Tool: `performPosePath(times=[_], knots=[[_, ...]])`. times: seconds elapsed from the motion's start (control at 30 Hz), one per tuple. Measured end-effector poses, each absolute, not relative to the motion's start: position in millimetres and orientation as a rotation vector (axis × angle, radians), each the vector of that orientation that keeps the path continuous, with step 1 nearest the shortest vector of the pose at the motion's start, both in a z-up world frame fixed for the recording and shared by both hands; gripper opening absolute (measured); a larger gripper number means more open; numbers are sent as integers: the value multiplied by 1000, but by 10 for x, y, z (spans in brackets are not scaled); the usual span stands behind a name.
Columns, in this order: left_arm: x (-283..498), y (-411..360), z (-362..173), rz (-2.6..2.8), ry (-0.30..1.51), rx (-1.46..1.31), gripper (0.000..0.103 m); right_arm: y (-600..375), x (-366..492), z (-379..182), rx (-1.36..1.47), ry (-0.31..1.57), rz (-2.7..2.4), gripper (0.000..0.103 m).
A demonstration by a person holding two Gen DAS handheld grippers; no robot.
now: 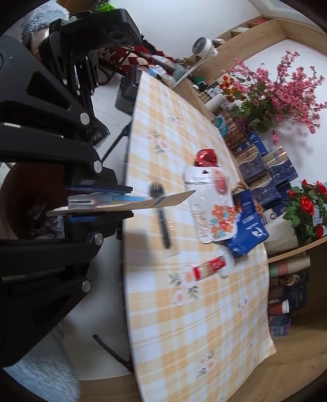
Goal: Collect trash
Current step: 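Carry the card and black box with both grippers down over the brown bin, then open both grippers over the bin to drop the card and black box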
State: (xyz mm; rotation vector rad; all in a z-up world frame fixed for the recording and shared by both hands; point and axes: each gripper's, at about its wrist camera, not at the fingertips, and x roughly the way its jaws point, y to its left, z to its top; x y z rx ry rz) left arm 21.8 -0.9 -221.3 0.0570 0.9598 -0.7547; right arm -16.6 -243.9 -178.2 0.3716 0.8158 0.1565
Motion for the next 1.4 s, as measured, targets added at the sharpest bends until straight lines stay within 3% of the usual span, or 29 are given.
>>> performPosePath(times=[0.4, 0.5, 0.6, 0.67, 0.87, 1.4], knots=[[287, -48, -2766, -691, 1134, 70, 11, -2398, -236, -1935, 357, 865, 137, 17], [288, -30, -2757, -691, 1127, 58, 16, -2371, -220, -1965, 357, 875, 156, 17], [282, 48, -2678, -674, 1085, 26, 42, -2338, -209, -1988, 361, 881, 186, 17], [283, 121, -2590, -635, 1036, -7, 70, -2315, -202, -2014, 362, 890, 203, 17], [353, 441, -2396, -479, 924, -120, 91, -2176, -154, -2138, 340, 943, 258, 17], [424, 535, -2429, -361, 924, -102, 93, -1800, -2, -2558, 230, 1130, 335, 17]])
